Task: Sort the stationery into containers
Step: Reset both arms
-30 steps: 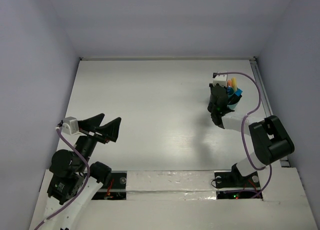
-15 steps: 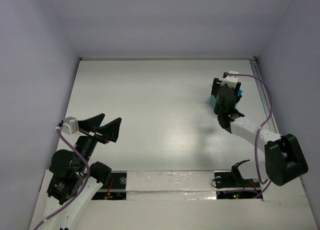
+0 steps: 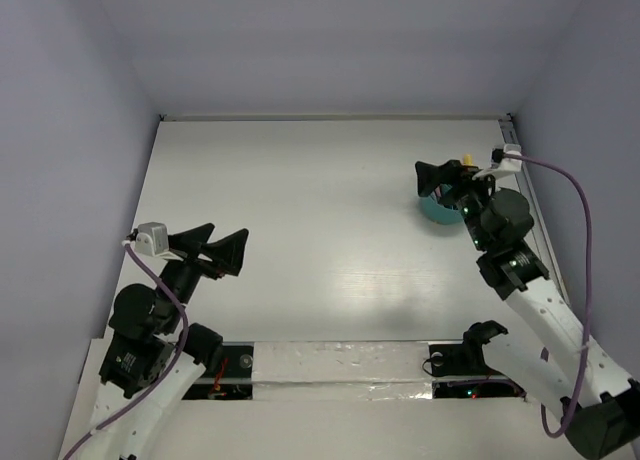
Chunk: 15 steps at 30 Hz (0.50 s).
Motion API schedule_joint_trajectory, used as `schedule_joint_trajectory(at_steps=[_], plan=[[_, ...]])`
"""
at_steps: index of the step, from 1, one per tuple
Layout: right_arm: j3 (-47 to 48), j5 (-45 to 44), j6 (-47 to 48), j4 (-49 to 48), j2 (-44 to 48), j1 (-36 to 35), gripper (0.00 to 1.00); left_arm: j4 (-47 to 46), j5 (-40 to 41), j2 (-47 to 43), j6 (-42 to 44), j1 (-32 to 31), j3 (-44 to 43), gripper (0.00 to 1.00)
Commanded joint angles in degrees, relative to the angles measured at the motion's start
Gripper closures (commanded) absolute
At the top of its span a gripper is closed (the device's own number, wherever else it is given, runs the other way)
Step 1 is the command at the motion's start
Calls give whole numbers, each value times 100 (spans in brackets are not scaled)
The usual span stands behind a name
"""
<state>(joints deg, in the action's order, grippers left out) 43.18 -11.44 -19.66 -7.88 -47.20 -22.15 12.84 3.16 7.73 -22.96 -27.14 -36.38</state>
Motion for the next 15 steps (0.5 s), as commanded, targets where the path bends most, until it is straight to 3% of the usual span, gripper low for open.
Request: schedule_joint_trajectory(at_steps=[1,8,15], plan=[[252,1213,-521,541,551,-17,0,-414,-105,220,37,59,-106,1],[94,2023,-776,647,1826,-17,0,-721,9,695,-41,59,-159,1],[112,1646,-662,735,2960,-17,0,-1081,185,1064,28,59,-466,1]])
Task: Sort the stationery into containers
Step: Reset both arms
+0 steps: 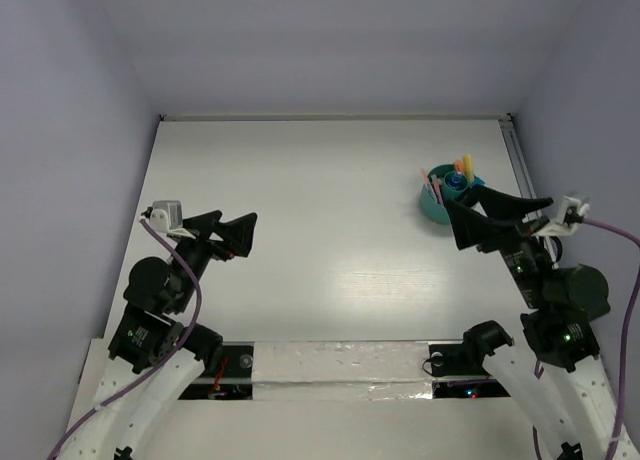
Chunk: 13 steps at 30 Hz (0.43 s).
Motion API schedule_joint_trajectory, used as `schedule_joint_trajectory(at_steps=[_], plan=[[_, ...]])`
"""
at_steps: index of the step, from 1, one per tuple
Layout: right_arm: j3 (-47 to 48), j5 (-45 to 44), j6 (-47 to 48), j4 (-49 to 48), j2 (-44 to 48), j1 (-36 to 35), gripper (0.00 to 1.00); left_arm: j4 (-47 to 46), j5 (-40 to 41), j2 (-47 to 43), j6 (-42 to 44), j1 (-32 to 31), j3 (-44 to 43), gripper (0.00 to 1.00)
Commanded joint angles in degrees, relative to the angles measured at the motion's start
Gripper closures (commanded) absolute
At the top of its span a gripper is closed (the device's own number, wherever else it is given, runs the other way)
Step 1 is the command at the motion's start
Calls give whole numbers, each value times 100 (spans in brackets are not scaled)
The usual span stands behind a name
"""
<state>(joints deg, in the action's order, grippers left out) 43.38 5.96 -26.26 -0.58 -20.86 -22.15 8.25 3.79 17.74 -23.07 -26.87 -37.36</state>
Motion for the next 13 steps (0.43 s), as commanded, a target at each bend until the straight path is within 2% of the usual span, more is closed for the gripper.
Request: schedule_joint_trajectory(at_steps=[1,5,13], plan=[[-12,-156,16,-4,415,-17,0,-719,130,89,48,33,-412,1],[-285,-463,60,40,522,-17,0,-790,166,160,4,33,-447,1],[-225,-446,209,558,56,-17,0,-737,-10,353,-48,33,-386,1]])
